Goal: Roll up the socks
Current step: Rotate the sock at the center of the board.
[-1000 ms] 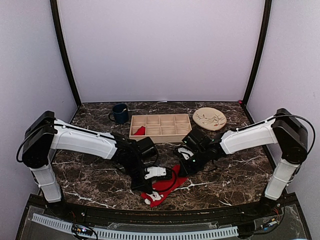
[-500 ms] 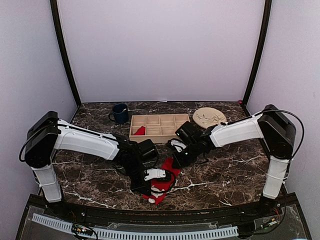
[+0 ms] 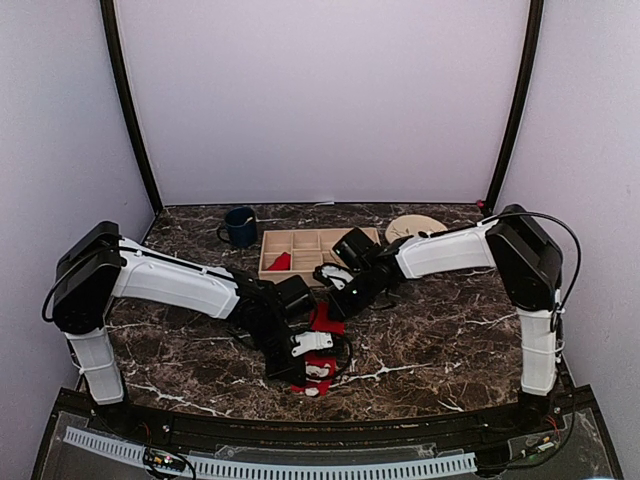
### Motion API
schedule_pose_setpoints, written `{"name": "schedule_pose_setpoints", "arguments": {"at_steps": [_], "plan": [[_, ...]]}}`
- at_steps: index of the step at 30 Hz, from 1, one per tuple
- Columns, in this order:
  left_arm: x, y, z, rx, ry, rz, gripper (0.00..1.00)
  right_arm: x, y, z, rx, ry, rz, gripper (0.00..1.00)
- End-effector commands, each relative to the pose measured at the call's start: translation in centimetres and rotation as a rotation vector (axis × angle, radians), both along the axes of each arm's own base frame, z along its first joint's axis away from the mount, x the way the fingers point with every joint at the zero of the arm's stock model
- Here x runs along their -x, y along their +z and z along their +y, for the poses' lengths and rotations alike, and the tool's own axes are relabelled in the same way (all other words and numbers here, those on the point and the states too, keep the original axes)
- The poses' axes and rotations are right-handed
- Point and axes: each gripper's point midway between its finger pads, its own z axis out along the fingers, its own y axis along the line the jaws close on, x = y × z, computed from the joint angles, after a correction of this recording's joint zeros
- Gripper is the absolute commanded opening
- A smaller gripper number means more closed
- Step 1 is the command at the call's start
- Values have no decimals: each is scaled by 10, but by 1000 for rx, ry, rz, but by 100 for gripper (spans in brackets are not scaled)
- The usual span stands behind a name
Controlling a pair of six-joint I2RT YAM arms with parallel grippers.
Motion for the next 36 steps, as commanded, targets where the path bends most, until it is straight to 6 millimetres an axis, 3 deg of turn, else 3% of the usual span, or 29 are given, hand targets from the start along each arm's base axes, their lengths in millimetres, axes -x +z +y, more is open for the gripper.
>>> {"name": "schedule_pose_setpoints", "arguments": {"at_steps": [1,7,15,19,24,27,36], "plan": [[-11,-9,1,-19,57,-7,0,-6,-14,-2,42,45,4,0],[-20,-14,-2,-30,133,-3,0,-17,-14,8,38,71,-14,0],[-19,-19,6,-65,174,2,0,-34,-13,3,45,58,-25,0],[-28,-14,6,-64,199,-48,0,-32,-3,4,23,77,-34,0],[-42,0,-1,-18,235,-114,0,-27,28,8,-56,108,-77,22],[-48,11,-5,14,255,-137,2,-25,41,11,-91,125,-95,31],[-56,48,-15,116,296,-159,16,-12,67,18,-170,179,-126,36]]}}
